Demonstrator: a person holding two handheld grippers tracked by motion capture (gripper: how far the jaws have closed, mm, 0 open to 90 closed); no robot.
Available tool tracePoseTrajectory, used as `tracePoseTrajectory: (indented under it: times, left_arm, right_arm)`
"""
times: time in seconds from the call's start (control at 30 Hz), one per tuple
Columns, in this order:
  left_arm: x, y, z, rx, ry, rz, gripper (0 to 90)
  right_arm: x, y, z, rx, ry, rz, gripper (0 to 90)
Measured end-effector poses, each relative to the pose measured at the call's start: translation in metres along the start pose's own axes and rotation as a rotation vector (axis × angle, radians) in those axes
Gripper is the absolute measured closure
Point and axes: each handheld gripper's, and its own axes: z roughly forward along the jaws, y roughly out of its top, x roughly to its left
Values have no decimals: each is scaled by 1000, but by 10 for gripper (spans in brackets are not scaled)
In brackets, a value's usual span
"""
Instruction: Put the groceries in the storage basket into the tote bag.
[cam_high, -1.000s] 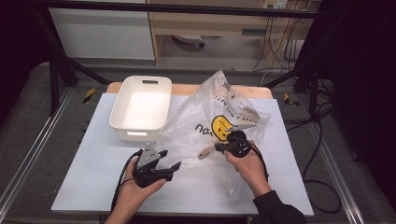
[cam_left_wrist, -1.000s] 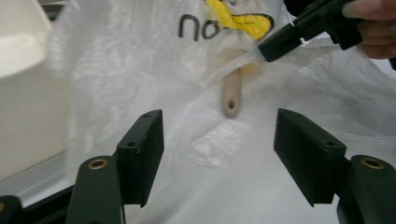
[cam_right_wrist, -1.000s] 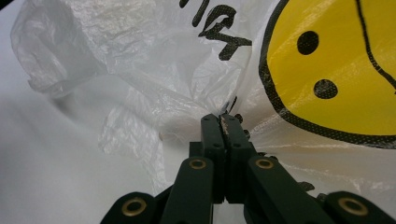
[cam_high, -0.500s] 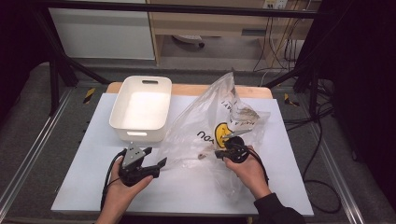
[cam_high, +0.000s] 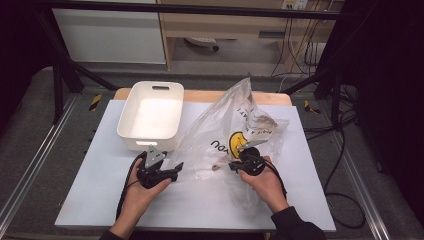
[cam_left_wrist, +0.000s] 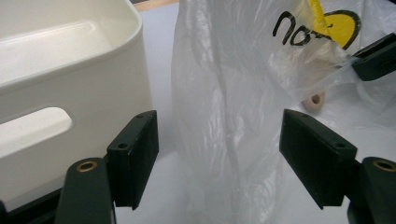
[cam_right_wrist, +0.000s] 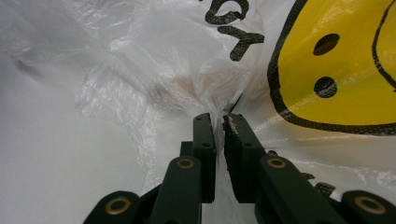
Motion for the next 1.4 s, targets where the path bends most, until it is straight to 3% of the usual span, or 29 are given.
tracePoseTrajectory:
  times: [0.13,0.27,0.43,0.63,0.77,0.97,1.13,1.4]
  left_arm:
    - [2,-1,3,9,4,2,283]
    - [4,-1,1,-3,13,-5,280]
    - [7,0,1,-8,15,-13,276]
    - [10,3,3,-20,25,-19,277]
    - [13,4,5,-22,40,-23,279]
    - [17,1,7,-9,47,-37,310]
    - [18,5,12,-8,27,-59,336]
    - [9,7,19,19,20,-42,365]
  right_arm:
    - [-2,0,0,-23,-11,-7,740]
    - [-1,1,-2,-54,-12,-8,574]
    - [1,3,-12,-151,-41,-15,318]
    - [5,2,-31,-265,-81,-14,114]
    - [4,-2,-45,-312,-112,-11,70]
    - [0,-15,-60,-330,-141,0,64]
    - [-6,-32,-69,-320,-153,15,63]
    - [-14,-55,-85,-322,-194,59,62]
